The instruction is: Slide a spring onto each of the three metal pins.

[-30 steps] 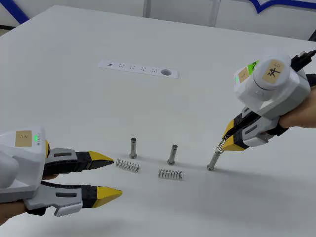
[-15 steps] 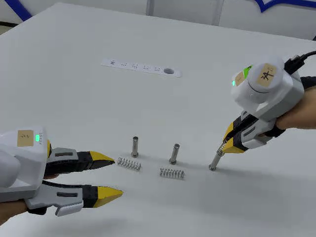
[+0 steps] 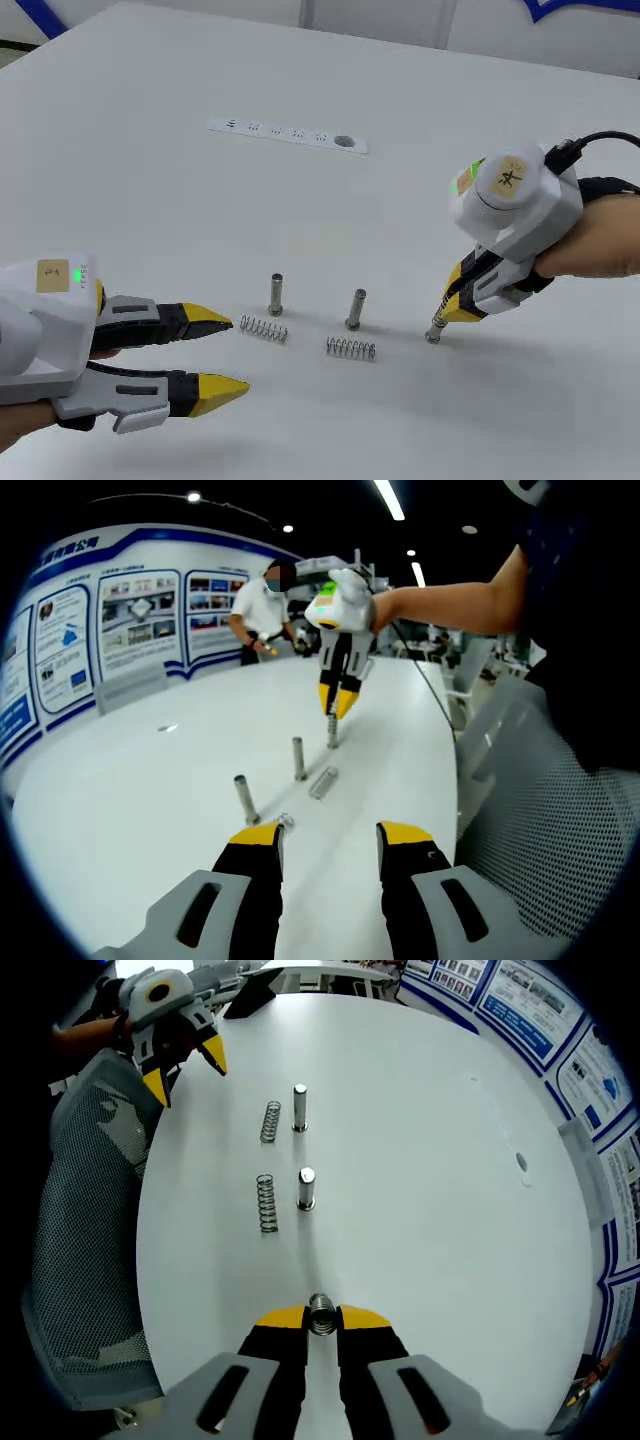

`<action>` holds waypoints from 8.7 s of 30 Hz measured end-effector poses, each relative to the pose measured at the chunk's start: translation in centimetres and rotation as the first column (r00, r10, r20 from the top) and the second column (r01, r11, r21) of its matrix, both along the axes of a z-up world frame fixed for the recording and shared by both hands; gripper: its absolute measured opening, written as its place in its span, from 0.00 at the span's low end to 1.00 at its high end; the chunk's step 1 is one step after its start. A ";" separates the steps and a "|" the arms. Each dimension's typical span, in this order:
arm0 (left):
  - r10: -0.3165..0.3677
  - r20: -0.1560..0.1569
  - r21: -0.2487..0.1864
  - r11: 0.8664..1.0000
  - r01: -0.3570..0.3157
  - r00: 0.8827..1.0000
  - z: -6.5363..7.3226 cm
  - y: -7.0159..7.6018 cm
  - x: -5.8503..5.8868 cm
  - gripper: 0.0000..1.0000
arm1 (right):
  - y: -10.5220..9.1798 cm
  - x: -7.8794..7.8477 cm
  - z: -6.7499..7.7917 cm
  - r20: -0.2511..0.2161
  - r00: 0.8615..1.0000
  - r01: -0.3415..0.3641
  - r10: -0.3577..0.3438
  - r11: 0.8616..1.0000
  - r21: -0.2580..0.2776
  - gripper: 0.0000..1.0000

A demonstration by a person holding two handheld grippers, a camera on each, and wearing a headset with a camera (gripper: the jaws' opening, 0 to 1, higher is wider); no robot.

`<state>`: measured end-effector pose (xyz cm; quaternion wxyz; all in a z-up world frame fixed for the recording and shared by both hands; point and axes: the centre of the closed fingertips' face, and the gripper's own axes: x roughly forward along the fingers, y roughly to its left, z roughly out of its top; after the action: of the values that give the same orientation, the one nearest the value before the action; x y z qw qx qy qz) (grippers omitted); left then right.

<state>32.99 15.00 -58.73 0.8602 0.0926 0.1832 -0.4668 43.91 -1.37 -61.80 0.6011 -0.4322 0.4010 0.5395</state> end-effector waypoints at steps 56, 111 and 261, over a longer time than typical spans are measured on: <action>0.002 0.005 0.002 1.000 -0.002 1.000 0.2 -0.2 0.0 0.37 | 8.0 -4.4 -0.4 -0.006 0.996 -0.093 0.094 0.990 0.108 0.16; -0.032 -0.007 -0.020 0.999 0.032 0.999 0.5 -1.7 0.1 0.34 | 14.0 -7.2 4.2 -0.074 0.995 -0.039 0.073 0.921 0.388 0.11; 0.088 -0.042 -0.071 0.993 -0.090 0.995 0.6 0.8 0.5 0.56 | 8.5 -0.9 2.7 -0.007 0.988 -0.158 0.157 0.987 -0.022 0.12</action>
<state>33.46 15.81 -58.14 0.8793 0.0437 0.1865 -0.4361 43.05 7.13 -59.10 0.5508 -0.4680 0.3731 0.5817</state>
